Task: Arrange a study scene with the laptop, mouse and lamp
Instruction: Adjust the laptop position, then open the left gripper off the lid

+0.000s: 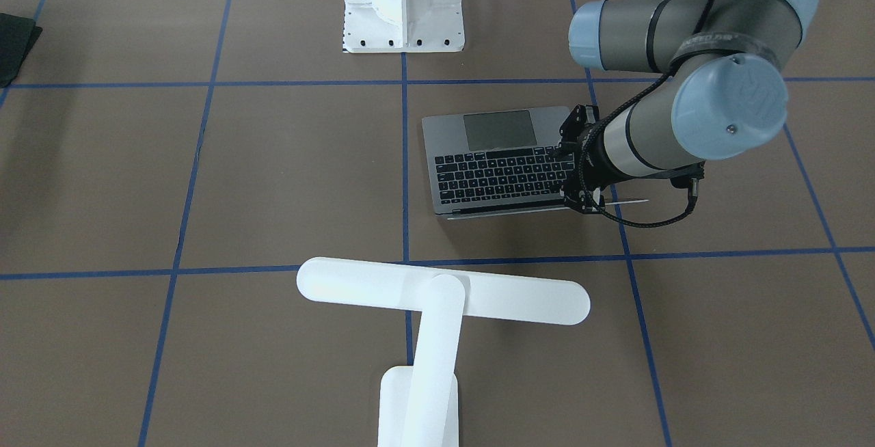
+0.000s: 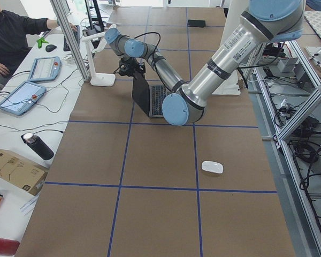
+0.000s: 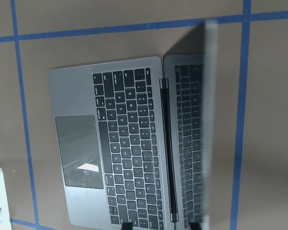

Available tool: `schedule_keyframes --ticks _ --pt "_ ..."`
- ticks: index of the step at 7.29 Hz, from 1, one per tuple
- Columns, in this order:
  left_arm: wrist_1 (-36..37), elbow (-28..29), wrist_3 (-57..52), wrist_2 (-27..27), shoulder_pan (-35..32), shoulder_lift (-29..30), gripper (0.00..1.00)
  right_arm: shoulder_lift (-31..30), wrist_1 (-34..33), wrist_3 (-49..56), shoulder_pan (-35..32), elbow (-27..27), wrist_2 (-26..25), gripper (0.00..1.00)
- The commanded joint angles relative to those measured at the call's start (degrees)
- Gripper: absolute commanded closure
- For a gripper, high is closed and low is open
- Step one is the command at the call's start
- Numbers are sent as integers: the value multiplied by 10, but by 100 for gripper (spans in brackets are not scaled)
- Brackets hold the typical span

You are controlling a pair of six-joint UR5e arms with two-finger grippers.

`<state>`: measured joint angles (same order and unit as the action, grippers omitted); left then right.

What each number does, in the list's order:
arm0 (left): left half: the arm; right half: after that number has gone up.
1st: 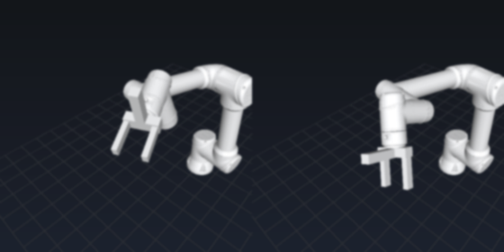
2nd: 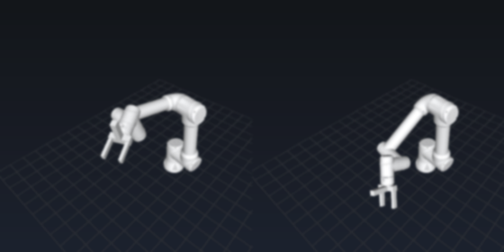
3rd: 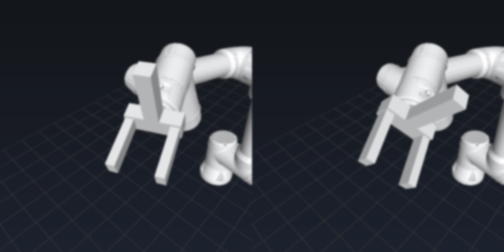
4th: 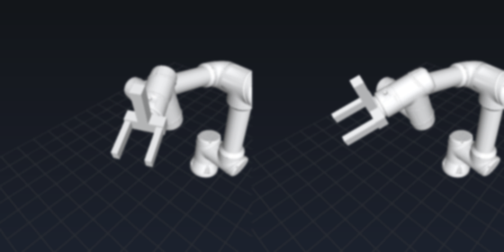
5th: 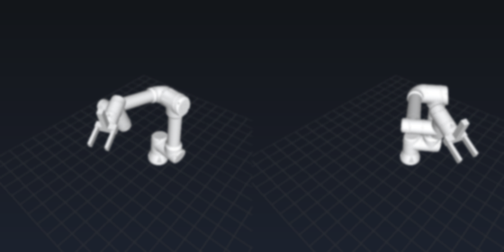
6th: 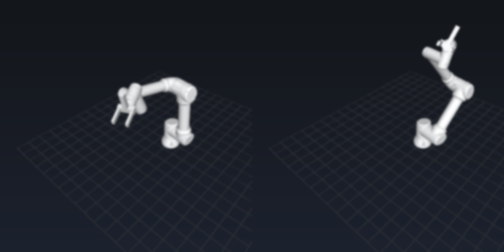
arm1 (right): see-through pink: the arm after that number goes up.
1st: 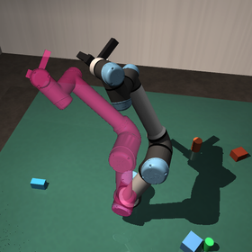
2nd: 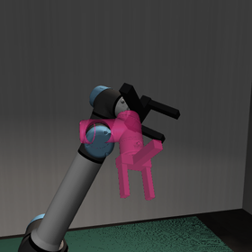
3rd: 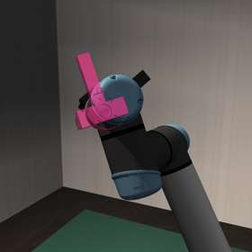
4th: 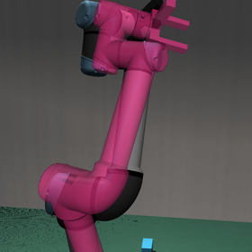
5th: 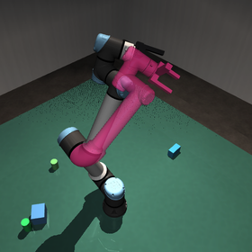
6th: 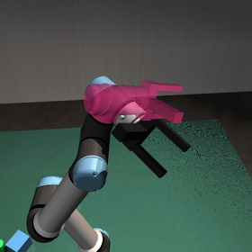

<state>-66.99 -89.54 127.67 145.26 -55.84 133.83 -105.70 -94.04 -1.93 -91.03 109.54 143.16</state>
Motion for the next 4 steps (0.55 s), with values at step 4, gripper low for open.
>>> schedule_keyframes --ticks 4 --pt "4 -72 -4 -10 -12 -26 0 -18 27 11 -11 1 -7 1"
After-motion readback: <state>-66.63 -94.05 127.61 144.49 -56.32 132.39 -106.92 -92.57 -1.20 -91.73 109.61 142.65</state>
